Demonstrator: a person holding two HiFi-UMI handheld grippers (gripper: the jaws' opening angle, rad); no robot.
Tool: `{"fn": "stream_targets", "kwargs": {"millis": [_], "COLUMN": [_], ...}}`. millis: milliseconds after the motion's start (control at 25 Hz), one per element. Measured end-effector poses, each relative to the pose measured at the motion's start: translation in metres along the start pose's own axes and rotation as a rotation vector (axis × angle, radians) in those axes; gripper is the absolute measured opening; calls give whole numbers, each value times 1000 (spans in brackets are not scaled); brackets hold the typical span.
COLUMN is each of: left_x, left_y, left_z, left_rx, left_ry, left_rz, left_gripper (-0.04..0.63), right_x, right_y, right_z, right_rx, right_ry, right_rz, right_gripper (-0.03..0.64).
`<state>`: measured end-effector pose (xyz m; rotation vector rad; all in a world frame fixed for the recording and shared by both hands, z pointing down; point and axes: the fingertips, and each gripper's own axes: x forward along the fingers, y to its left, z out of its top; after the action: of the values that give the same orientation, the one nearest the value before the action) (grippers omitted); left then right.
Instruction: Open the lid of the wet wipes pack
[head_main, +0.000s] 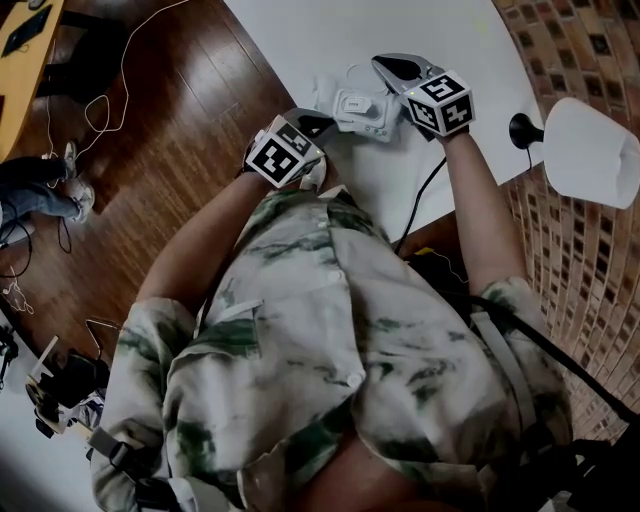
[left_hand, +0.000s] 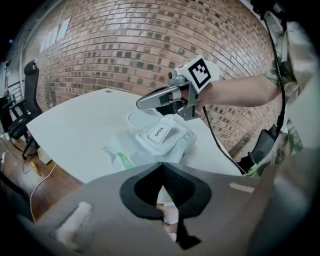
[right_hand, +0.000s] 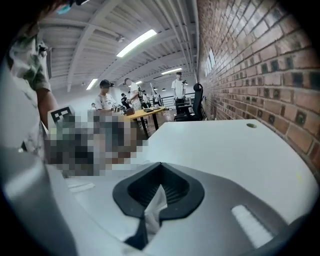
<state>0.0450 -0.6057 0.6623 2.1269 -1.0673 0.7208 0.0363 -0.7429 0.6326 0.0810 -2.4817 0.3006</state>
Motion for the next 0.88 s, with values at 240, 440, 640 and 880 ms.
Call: {"fn": "stream_targets", "kwargs": {"millis": [240,440,640,880], "left_x": [-1,-2,-2,-4], "left_y": [2,2,2,2], "left_z": [1,1,1,1], "left_rx": [-5,-21,-18,-32], "left_ry": [-6,-11,-9,-19], "left_rz": [6,2,0,-6], "left_gripper": [-2,-2,-1,0], "right_x": [19,19,18,10], "right_y": [-5,-4,-8,-15], "right_z": [-29,-30,-31,-30], "right_rx": [80,92,84,100], "right_ry": [67,55,54,24], "right_rz": [49,47,29,-22], "right_gripper": [3,3,3,5]}}
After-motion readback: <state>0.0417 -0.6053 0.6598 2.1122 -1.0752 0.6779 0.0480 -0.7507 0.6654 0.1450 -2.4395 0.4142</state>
